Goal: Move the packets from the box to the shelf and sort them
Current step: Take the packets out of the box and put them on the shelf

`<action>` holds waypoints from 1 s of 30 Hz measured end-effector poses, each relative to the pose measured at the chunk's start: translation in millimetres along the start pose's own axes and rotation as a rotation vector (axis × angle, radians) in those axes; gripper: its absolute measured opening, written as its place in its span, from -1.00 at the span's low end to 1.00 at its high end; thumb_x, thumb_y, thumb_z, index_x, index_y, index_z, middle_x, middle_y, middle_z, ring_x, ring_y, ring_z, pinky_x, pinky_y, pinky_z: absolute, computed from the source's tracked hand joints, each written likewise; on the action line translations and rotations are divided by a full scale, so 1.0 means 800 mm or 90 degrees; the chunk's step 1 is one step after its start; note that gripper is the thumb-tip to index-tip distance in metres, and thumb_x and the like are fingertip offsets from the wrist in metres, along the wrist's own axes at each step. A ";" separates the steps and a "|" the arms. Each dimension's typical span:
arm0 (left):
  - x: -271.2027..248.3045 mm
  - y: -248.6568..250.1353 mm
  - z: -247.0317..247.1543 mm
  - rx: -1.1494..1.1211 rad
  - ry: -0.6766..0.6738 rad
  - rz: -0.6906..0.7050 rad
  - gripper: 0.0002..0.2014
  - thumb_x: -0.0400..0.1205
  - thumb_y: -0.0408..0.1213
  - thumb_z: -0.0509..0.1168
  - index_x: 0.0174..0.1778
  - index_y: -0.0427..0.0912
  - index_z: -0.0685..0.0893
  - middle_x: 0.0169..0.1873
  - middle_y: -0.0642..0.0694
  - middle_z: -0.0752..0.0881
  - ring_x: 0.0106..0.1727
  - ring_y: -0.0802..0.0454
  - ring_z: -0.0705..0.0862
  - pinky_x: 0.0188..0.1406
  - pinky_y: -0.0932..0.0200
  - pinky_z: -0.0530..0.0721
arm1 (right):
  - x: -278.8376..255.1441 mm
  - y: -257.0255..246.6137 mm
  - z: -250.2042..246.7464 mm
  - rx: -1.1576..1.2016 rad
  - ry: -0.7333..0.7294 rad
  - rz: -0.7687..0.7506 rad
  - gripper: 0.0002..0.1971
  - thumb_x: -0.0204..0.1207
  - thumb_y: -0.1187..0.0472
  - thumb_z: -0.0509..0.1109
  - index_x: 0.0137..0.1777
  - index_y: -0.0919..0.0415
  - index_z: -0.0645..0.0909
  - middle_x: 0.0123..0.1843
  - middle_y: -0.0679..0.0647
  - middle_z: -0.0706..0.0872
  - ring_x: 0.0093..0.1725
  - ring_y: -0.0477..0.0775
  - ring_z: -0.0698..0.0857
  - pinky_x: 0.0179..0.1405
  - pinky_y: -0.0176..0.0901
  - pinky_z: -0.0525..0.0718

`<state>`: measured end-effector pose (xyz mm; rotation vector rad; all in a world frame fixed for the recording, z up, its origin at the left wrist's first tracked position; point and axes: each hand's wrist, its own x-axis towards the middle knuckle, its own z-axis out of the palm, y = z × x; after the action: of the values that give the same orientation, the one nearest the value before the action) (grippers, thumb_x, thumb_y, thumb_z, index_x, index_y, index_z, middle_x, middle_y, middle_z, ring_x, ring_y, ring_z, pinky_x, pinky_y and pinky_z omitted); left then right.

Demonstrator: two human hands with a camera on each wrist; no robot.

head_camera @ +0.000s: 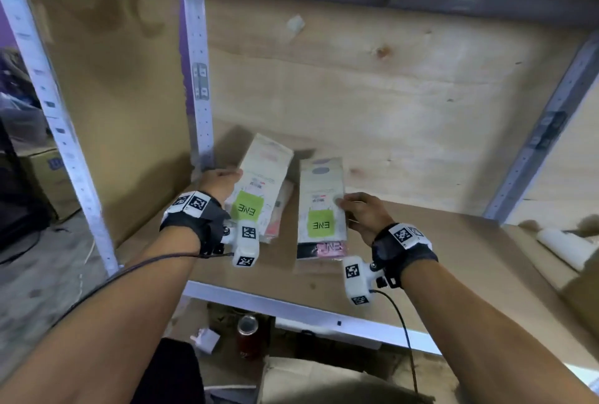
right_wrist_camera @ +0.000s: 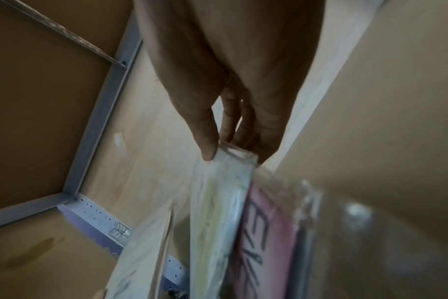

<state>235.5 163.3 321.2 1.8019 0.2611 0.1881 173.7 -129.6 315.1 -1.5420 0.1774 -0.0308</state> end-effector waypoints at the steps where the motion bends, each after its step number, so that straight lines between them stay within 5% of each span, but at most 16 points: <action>1: 0.012 -0.002 -0.003 0.011 0.011 -0.005 -0.77 0.66 -0.12 0.42 0.10 -0.19 0.80 -0.01 -0.17 0.72 -0.01 -0.11 0.64 -0.03 0.17 0.52 | 0.008 0.002 0.007 0.016 -0.010 0.003 -0.86 0.58 0.44 0.44 -0.16 0.26 0.59 -0.25 0.13 0.82 -0.36 0.04 0.80 -0.40 -0.17 0.76; 3: 0.032 -0.007 -0.007 0.031 0.037 -0.027 -0.70 0.66 -0.10 0.42 0.16 -0.24 0.80 0.11 -0.22 0.76 0.11 -0.22 0.71 0.02 0.11 0.56 | 0.025 0.009 0.022 0.037 -0.038 0.010 -0.83 0.58 0.45 0.43 -0.23 0.25 0.66 -0.31 0.08 0.85 -0.38 0.01 0.81 -0.42 -0.19 0.77; 5: 0.050 -0.013 -0.011 0.071 0.051 -0.055 -0.65 0.66 -0.09 0.41 0.19 -0.30 0.78 0.21 -0.30 0.77 0.23 -0.27 0.72 0.15 0.01 0.63 | 0.041 0.015 0.039 0.052 -0.072 0.024 -0.84 0.60 0.45 0.40 -0.18 0.30 0.75 -0.17 0.20 0.86 -0.24 0.14 0.82 -0.21 -0.03 0.83; 7: 0.067 -0.017 -0.014 0.094 0.054 -0.071 -0.63 0.68 -0.13 0.38 0.25 -0.36 0.74 0.27 -0.34 0.74 0.28 -0.29 0.71 0.25 -0.05 0.64 | 0.058 0.021 0.059 0.058 -0.089 0.051 -0.82 0.62 0.45 0.37 0.15 0.51 0.68 0.13 0.41 0.77 0.01 0.32 0.75 0.22 0.26 0.72; 9: 0.083 -0.021 -0.017 0.115 0.055 -0.078 -0.59 0.74 -0.19 0.30 0.37 -0.45 0.63 0.36 -0.38 0.67 0.36 -0.29 0.66 0.31 -0.07 0.60 | 0.075 0.029 0.078 0.073 -0.076 0.092 -0.63 0.63 0.43 0.36 0.40 0.58 0.49 0.32 0.50 0.66 0.14 0.34 0.69 0.33 0.31 0.64; 14: 0.114 -0.035 -0.025 0.178 0.050 -0.113 -0.53 0.77 -0.23 0.25 0.51 -0.48 0.50 0.48 -0.40 0.56 0.48 -0.29 0.57 0.40 0.00 0.54 | 0.111 0.047 0.115 0.115 -0.080 0.144 -0.63 0.65 0.43 0.34 0.43 0.49 0.47 0.34 0.45 0.65 0.13 0.30 0.68 0.09 0.08 0.70; 17: 0.132 -0.052 -0.033 0.200 0.059 -0.134 -0.50 0.72 -0.21 0.32 0.51 -0.45 0.51 0.45 -0.38 0.59 0.46 -0.28 0.59 0.32 -0.01 0.56 | 0.127 0.060 0.138 0.080 -0.077 0.141 -0.93 0.62 0.45 0.38 0.01 0.40 0.54 0.08 0.33 0.75 -0.06 0.22 0.76 -0.15 -0.05 0.80; 18: 0.137 -0.058 -0.035 0.213 0.062 -0.137 -0.50 0.71 -0.18 0.32 0.50 -0.43 0.53 0.45 -0.38 0.59 0.47 -0.30 0.58 0.36 -0.04 0.55 | 0.134 0.064 0.144 0.054 -0.061 0.135 -0.86 0.60 0.44 0.41 -0.08 0.30 0.49 0.04 0.30 0.75 -0.10 0.19 0.77 -0.22 -0.06 0.81; 21: 0.145 -0.072 -0.041 0.270 0.073 -0.144 -0.52 0.71 -0.13 0.31 0.45 -0.39 0.58 0.42 -0.38 0.62 0.44 -0.32 0.60 0.38 -0.07 0.56 | 0.155 0.075 0.159 -0.043 -0.021 0.094 -0.75 0.53 0.34 0.51 -0.06 0.20 0.43 0.13 0.30 0.76 0.01 0.24 0.81 -0.07 0.10 0.83; 24: 0.151 -0.079 -0.036 0.323 0.088 -0.138 -0.55 0.64 -0.13 0.36 0.30 -0.41 0.64 0.32 -0.35 0.69 0.30 -0.29 0.69 0.19 0.00 0.63 | 0.168 0.082 0.168 -0.174 0.033 0.065 -0.68 0.45 0.19 0.58 -0.06 0.10 0.42 0.05 0.19 0.76 -0.01 0.21 0.81 -0.02 0.19 0.82; 27: 0.151 -0.077 -0.024 0.306 0.097 -0.151 -0.48 0.60 -0.16 0.42 0.38 -0.46 0.59 0.34 -0.33 0.67 0.29 -0.28 0.69 0.03 0.03 0.60 | 0.170 0.081 0.173 -0.275 0.069 0.028 -0.69 0.45 0.11 0.56 -0.12 0.02 0.40 -0.14 -0.02 0.67 -0.21 -0.02 0.69 -0.41 -0.16 0.61; 30: 0.151 -0.071 -0.018 0.329 0.101 -0.138 -0.49 0.62 -0.16 0.42 0.36 -0.48 0.60 0.33 -0.34 0.69 0.29 -0.28 0.70 -0.02 0.04 0.57 | 0.167 0.078 0.172 -0.357 0.075 0.017 -0.68 0.49 0.08 0.53 0.03 0.08 0.41 -0.17 -0.09 0.56 -0.21 -0.05 0.60 -0.45 -0.24 0.44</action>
<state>343.2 223.4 268.6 2.2532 0.6631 0.1140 317.9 -9.1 242.7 -2.0988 0.3201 -0.0543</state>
